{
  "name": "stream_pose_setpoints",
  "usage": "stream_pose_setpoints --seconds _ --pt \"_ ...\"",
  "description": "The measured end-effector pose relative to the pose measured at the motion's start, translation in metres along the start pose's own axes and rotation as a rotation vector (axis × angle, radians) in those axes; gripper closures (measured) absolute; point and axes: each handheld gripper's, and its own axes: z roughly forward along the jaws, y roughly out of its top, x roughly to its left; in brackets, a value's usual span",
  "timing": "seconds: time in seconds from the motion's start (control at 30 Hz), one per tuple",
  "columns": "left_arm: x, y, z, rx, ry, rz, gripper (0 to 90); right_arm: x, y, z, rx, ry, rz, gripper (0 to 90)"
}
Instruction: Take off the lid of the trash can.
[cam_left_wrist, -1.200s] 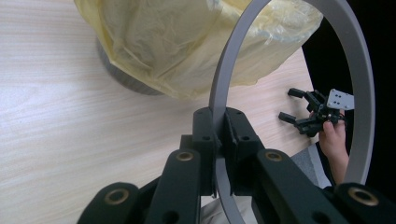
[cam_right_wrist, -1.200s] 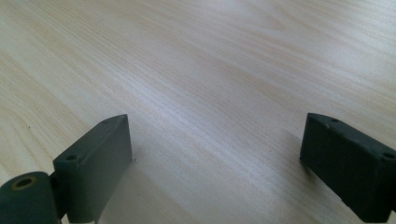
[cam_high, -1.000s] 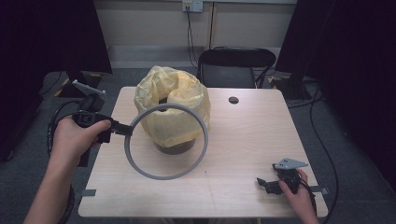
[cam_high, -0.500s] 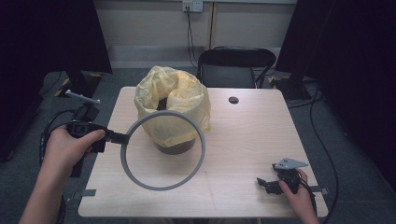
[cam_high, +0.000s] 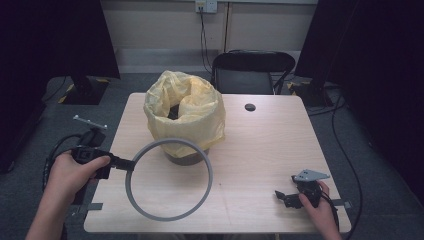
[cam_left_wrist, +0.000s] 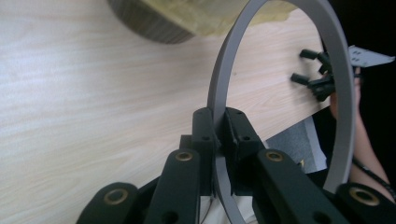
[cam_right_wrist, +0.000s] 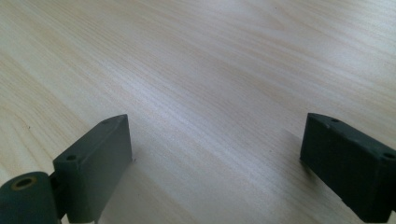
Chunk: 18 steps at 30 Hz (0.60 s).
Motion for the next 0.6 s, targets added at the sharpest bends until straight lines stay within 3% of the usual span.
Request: stream_pose_setpoints --seconds 0.27,0.37,0.43,0.5,0.57,0.6 --pt "0.020 -0.004 0.022 0.030 -0.002 -0.035 83.2 0.000 0.000 0.000 0.000 0.000 0.000 8.1" --pt "0.025 -0.005 0.028 0.029 -0.034 -0.040 86.3 0.000 0.000 0.000 0.000 0.000 0.000 8.1" --pt "0.031 -0.004 0.035 0.038 -0.009 -0.031 87.1 0.000 0.000 0.000 0.000 0.001 0.000 7.9" --pt "0.043 -0.005 0.051 0.047 -0.028 -0.060 87.2 0.000 0.000 0.000 0.000 0.002 -0.002 7.8" --pt "0.053 -0.006 0.063 0.055 0.021 -0.069 86.8 0.000 0.000 0.000 0.001 0.002 -0.001 7.8" --pt "0.058 -0.007 0.069 0.055 0.014 -0.086 86.7 0.000 0.000 0.000 0.000 0.002 -0.001 7.8"
